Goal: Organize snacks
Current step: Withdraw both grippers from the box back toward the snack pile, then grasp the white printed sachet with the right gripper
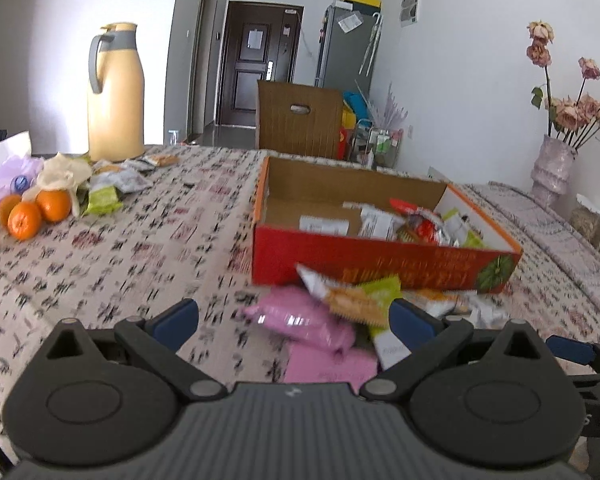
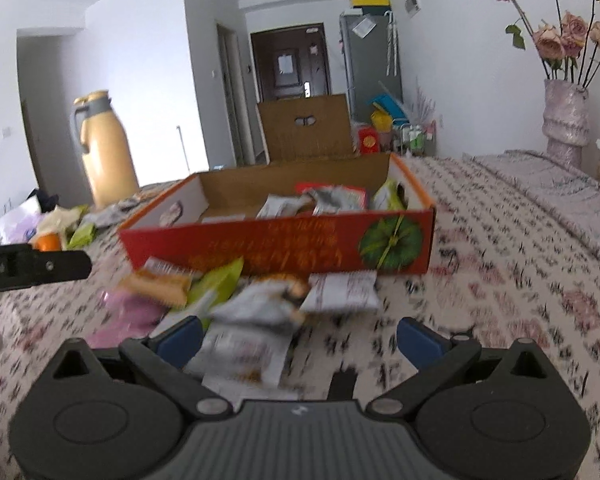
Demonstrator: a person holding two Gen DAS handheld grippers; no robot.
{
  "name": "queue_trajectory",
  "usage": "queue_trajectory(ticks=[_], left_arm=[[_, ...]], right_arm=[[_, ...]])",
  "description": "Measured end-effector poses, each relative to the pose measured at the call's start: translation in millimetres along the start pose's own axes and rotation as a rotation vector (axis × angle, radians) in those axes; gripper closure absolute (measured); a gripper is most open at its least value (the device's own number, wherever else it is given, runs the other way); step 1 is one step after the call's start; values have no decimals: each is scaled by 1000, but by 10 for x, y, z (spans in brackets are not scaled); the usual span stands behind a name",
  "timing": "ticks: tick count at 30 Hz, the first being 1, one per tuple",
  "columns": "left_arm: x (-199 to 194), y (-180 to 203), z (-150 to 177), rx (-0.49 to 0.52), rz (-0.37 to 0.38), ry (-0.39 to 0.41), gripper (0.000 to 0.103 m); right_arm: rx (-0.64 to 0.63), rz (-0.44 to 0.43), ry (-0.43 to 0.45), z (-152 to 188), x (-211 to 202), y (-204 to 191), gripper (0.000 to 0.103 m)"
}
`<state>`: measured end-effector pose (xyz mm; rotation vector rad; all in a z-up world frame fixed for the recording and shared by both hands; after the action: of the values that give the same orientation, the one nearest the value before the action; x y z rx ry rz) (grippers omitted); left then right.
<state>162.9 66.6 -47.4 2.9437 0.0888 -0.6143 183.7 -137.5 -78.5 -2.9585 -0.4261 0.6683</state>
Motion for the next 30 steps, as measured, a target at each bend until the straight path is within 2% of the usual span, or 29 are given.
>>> queue_trajectory(ticks=[6,13,15,16,18,21,26,30], left_arm=[[-115,-86,213,4,0,-34,0],[-146,-147,322,-3,-5,-60,0],[-148,-155,324,-5,-5,-62,0],[-150,-155,325,-6,-4,-62,0],[-150,-148,330,-5,0,-63,0],[-139,-130,342,-4,6,-69,0],[-112,-108,360,-7,14,-82,0],[-76,-75,355,-8,31,-97,0]], right_arm=[[-25,-23,-48,245,-105,-147,0],[-31,-9,-91,388,-34,-267,2],[-34,1,-99,414,-8,-280,13],[-42,10,-98,423,-4,-286,16],[-62,28,-91,419,-2,-289,32],[-93,36,-82,423,-15,-295,47],[-113,18,-61,440,-95,-265,55],[-106,17,-50,438,-174,-171,57]])
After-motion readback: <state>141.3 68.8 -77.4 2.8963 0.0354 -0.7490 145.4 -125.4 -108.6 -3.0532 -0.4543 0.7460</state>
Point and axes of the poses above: each gripper's, at about its wrist camera, not at the fingertips, and x roughly the way its jaws point, y to its right, z to its underside, the point moved 9 cm from there along x, roughly the way its jaws point, and after that the axes turned 7 degrees about y, right-handed, at the moved point
